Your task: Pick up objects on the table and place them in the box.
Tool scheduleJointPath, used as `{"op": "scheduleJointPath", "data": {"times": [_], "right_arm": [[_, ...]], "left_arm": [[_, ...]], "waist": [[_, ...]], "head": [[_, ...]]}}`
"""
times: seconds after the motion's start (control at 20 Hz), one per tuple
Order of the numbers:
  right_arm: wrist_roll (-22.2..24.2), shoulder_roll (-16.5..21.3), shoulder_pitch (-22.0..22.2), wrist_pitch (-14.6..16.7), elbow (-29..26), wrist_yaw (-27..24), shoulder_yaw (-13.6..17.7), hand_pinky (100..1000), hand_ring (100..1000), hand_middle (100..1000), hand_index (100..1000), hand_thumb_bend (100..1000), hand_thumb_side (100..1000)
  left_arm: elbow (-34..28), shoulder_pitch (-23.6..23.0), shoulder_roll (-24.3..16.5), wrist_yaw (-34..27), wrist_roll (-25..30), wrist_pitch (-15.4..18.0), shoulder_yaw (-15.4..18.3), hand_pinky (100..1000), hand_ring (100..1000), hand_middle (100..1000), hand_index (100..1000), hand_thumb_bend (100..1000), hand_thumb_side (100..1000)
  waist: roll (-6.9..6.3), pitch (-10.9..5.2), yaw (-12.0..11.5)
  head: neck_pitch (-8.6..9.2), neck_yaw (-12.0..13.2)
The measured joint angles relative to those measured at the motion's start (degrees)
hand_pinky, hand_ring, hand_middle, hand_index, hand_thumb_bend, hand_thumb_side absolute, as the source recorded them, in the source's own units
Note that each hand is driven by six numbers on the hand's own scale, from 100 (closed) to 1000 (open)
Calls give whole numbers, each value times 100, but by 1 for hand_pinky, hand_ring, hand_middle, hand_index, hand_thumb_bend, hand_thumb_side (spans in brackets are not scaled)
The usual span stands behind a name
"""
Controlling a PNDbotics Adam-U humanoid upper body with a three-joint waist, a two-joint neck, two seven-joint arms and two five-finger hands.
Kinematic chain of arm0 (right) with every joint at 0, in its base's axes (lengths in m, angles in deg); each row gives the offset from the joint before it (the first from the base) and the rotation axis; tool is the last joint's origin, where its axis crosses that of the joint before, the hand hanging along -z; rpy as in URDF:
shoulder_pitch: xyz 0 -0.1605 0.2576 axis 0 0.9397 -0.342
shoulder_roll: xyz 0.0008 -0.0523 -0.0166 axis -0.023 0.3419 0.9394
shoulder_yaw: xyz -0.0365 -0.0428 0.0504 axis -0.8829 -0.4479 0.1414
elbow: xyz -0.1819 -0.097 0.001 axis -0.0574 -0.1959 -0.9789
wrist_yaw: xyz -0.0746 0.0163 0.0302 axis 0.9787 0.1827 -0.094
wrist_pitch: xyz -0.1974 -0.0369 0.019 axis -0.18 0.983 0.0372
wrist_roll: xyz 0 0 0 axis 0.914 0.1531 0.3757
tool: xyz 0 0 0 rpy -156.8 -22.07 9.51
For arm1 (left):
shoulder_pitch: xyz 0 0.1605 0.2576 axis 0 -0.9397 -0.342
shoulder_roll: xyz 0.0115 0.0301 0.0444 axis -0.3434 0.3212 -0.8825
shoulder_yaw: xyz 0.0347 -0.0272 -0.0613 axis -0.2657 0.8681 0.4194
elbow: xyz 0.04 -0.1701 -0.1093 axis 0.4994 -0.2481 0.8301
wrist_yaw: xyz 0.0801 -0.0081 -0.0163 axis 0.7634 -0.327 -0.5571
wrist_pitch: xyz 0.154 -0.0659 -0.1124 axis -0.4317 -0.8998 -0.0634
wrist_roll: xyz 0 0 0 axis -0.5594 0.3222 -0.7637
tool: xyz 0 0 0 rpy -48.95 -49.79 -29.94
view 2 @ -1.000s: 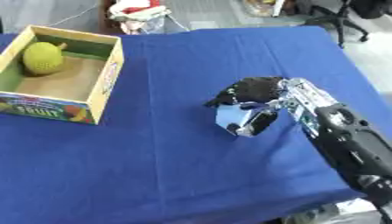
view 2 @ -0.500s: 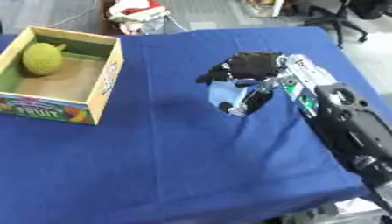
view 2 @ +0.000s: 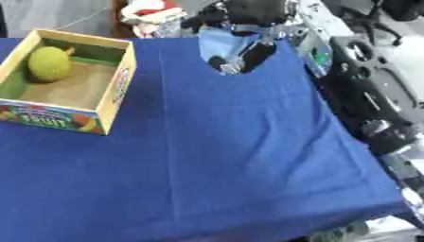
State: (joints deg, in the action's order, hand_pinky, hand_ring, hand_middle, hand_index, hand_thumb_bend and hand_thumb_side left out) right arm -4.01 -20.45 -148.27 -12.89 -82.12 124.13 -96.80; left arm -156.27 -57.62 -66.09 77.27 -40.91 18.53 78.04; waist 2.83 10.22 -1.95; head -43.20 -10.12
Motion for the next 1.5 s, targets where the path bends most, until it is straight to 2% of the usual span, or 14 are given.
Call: {"op": "scheduleJointPath", "data": {"times": [0.25,0.55,0.7,0.75,0.9,1.0,1.2,1.5], "right_arm": [[12,-600,-486,-12,393,132,61,373,546,761,1000,100,428],[-43,-1269,-796,43,917,709,238,381,552,765,1000,100,438],[-141,-1383,-813,122,1049,974,282,383,554,767,1000,100,443],[-179,-1399,-819,143,1083,1051,288,397,565,793,1000,100,415],[-235,-1591,-867,175,1267,1267,407,400,569,806,1000,100,416],[-226,-1850,-884,166,1412,1424,544,396,566,808,1000,100,401],[-263,-2238,-883,91,1594,1796,809,395,567,824,1000,100,388],[-702,-2493,-768,-164,1624,2382,1048,411,579,830,1000,100,346]], "left_arm": [[0,49,10,-64,52,-16,-71,377,491,386,686,100,726],[-1,90,58,-130,138,-37,-164,377,491,387,685,100,725],[-1,95,59,-144,154,-40,-181,377,491,387,685,100,725],[-1,103,59,-147,157,-42,-182,378,490,387,684,100,720],[-9,177,106,-194,183,-45,-226,378,490,387,684,100,715],[-31,190,113,-240,197,-41,-254,379,490,388,683,100,714],[-38,212,136,-304,203,-43,-273,377,488,386,681,100,713],[-39,291,184,-358,215,-55,-311,376,487,385,680,100,710]], "waist": [[-13,-9,-205],[-19,-38,-415],[-19,-39,-417],[-20,-39,-437],[-40,-39,-707],[-34,-39,-752],[-43,-38,-832],[-75,-18,-1017]], "head": [[0,-113],[-1,-287],[-1,-316],[-1,-330],[-2,-450],[-3,-510],[-3,-571],[-2,-667]]}}
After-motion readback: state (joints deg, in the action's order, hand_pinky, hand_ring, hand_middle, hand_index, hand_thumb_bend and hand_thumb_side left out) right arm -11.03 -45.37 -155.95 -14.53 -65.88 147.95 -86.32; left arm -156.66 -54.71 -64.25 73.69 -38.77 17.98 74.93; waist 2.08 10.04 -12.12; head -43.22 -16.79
